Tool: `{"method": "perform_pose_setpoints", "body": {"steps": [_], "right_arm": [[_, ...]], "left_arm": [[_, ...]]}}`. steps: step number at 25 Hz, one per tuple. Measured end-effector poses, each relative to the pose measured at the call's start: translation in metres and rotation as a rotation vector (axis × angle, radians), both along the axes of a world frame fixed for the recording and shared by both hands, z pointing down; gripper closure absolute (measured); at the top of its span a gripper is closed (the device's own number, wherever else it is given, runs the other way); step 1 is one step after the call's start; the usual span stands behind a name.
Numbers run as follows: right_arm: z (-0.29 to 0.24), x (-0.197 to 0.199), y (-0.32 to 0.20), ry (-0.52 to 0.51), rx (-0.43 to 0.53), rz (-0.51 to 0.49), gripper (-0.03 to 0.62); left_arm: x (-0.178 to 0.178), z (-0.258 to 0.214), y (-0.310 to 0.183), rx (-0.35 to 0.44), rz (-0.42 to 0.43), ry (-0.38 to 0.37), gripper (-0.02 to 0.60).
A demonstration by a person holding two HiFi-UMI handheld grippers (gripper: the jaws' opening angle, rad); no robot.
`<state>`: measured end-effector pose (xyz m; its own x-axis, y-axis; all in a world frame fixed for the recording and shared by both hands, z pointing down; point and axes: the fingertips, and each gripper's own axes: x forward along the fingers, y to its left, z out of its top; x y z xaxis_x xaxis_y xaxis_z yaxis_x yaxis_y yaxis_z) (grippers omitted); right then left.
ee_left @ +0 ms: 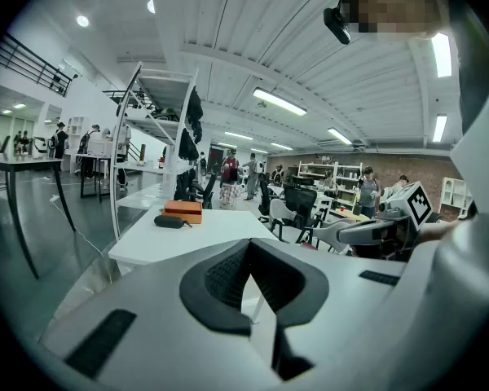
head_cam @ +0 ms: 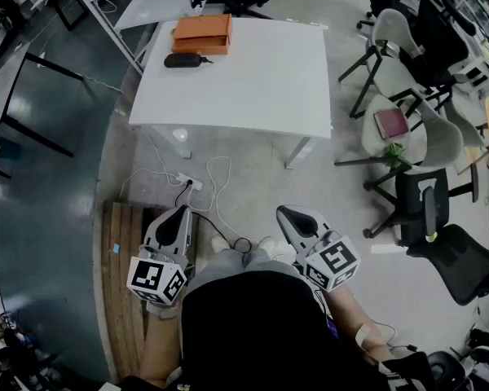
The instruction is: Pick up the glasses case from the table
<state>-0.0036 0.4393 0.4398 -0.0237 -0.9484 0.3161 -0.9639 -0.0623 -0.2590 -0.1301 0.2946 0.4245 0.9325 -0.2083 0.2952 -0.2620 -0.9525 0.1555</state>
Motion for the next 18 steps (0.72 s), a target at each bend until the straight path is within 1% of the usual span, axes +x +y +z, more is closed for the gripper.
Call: {"method": "perform_pose_setpoints", "body": {"steps": [8, 13, 18], "right_arm": [[-0.008, -0.034, -0.050, 0.026, -0.023, -0.031, 0.568], [-0.011, -0.047, -0.101, 0.001, -0.019, -0.008, 0.566], [-0.010, -0.067, -0.162, 0.020, -0.028, -0.027, 0.566]], "left_arm": [[-0.034, -0.007, -0.040, -0.013, 0.007, 0.015, 0.563], [-0.061, -0.005, -0.087, -0.034, 0.001, 0.019, 0.563], [-0.095, 0.007, -0.137, -0.045, -0.037, 0.029, 0.563]]}}
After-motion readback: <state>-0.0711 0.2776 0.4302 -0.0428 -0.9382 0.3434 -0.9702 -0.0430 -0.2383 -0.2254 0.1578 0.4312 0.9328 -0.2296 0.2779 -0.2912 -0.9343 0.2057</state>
